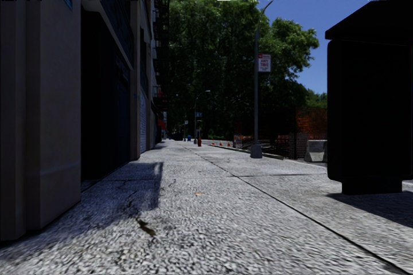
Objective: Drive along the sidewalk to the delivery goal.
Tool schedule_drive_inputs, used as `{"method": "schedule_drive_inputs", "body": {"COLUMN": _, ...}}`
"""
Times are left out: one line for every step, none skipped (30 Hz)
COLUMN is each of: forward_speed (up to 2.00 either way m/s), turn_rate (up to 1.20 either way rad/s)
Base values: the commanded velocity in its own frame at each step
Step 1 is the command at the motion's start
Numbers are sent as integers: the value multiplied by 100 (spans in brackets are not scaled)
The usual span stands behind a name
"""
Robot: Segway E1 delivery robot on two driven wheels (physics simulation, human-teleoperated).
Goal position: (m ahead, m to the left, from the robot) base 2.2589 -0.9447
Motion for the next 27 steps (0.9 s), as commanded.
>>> {"method": "schedule_drive_inputs", "body": {"forward_speed": 199, "turn_rate": 0}}
{"method": "schedule_drive_inputs", "body": {"forward_speed": 199, "turn_rate": 0}}
{"method": "schedule_drive_inputs", "body": {"forward_speed": 199, "turn_rate": 0}}
{"method": "schedule_drive_inputs", "body": {"forward_speed": 199, "turn_rate": 0}}
{"method": "schedule_drive_inputs", "body": {"forward_speed": 199, "turn_rate": 0}}
{"method": "schedule_drive_inputs", "body": {"forward_speed": 199, "turn_rate": 0}}
{"method": "schedule_drive_inputs", "body": {"forward_speed": 199, "turn_rate": 0}}
{"method": "schedule_drive_inputs", "body": {"forward_speed": 199, "turn_rate": 0}}
{"method": "schedule_drive_inputs", "body": {"forward_speed": 199, "turn_rate": 0}}
{"method": "schedule_drive_inputs", "body": {"forward_speed": 199, "turn_rate": 0}}
{"method": "schedule_drive_inputs", "body": {"forward_speed": 199, "turn_rate": 0}}
{"method": "schedule_drive_inputs", "body": {"forward_speed": 199, "turn_rate": 0}}
{"method": "schedule_drive_inputs", "body": {"forward_speed": 199, "turn_rate": 0}}
{"method": "schedule_drive_inputs", "body": {"forward_speed": 199, "turn_rate": 0}}
{"method": "schedule_drive_inputs", "body": {"forward_speed": 199, "turn_rate": 0}}
{"method": "schedule_drive_inputs", "body": {"forward_speed": 199, "turn_rate": 0}}
{"method": "schedule_drive_inputs", "body": {"forward_speed": 199, "turn_rate": 0}}
{"method": "schedule_drive_inputs", "body": {"forward_speed": 199, "turn_rate": 0}}
{"method": "schedule_drive_inputs", "body": {"forward_speed": 199, "turn_rate": 0}}
{"method": "schedule_drive_inputs", "body": {"forward_speed": 199, "turn_rate": 0}}
{"method": "schedule_drive_inputs", "body": {"forward_speed": 199, "turn_rate": 0}}
{"method": "schedule_drive_inputs", "body": {"forward_speed": 198, "turn_rate": 0}}
{"method": "schedule_drive_inputs", "body": {"forward_speed": 195, "turn_rate": 0}}
{"method": "schedule_drive_inputs", "body": {"forward_speed": 188, "turn_rate": 0}}
{"method": "schedule_drive_inputs", "body": {"forward_speed": 179, "turn_rate": 0}}
{"method": "schedule_drive_inputs", "body": {"forward_speed": 157, "turn_rate": 0}}
{"method": "schedule_drive_inputs", "body": {"forward_speed": 138, "turn_rate": 0}}
